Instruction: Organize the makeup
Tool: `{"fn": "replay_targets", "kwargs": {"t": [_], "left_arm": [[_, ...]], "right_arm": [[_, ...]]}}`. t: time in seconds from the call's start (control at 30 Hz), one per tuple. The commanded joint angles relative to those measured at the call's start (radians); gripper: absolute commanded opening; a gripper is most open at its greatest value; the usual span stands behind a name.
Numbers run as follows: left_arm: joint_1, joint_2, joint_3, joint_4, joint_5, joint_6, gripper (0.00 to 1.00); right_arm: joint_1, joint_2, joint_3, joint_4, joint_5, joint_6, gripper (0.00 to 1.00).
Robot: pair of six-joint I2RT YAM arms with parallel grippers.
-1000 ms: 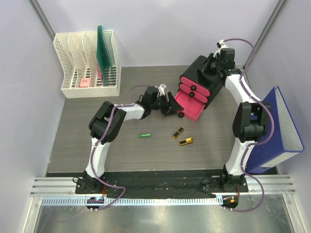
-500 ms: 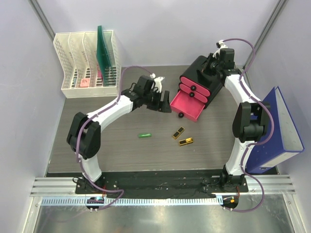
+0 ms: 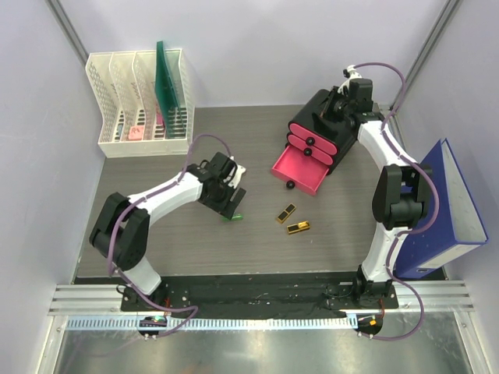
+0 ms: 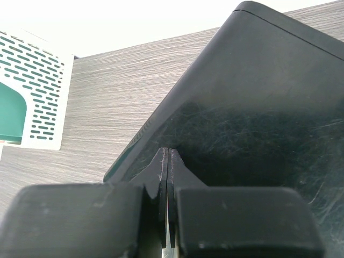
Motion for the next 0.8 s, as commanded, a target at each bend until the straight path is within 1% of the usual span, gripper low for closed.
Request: {"fn": "replay_targets", "kwargs": {"t": [0.0,0.17,0.27,0.33,0.37,0.4,0.47,0.5,0.53,0.63,0.73,0.77], "left_arm": [[-0.014,0.012,0.010,0.021,-0.036,0.069,0.75],[-0.040,0.098,0.039,0.044,-0.017,0.081,0.73],[-0.052,0.141,0.053,0.049,-0.004,0.086,0.71],[-0.060,0.158,0.057,0.061,0.000,0.084,0.65],[-0.063,0.174,0.062,0.063,0.011,0.084,0.60],[-0.064,0.182,0.063,0.070,0.019,0.083,0.43],[-0.066,0.196,0.082,0.070,0.025,0.072,0.26],[-0.066,0.207,0.088,0.070,0.034,0.069,0.07],[-0.069,0.210,0.105,0.070,0.034,0.063,0.00],[-0.072,0.211,0.143,0.069,0.048,0.034,0.00],[-0.074,0.217,0.230,0.073,0.083,-0.008,0.00],[-0.074,0.224,0.293,0.075,0.095,-0.017,0.00]], "right_arm": [[0.016,0.117,-0.115,-0.405,0.060,-0.052,0.01],[0.018,0.109,-0.119,-0.405,0.064,-0.058,0.01],[0.018,0.103,-0.122,-0.405,0.069,-0.058,0.01],[0.019,0.101,-0.122,-0.405,0.067,-0.060,0.01],[0.018,0.103,-0.121,-0.405,0.064,-0.058,0.01],[0.018,0.103,-0.121,-0.405,0.066,-0.058,0.01],[0.018,0.103,-0.121,-0.406,0.066,-0.060,0.01],[0.018,0.103,-0.121,-0.406,0.066,-0.058,0.01],[0.018,0.104,-0.121,-0.406,0.066,-0.060,0.01],[0.019,0.106,-0.122,-0.406,0.064,-0.060,0.01],[0.018,0.111,-0.121,-0.406,0.066,-0.058,0.01],[0.018,0.112,-0.119,-0.406,0.066,-0.060,0.01]]}}
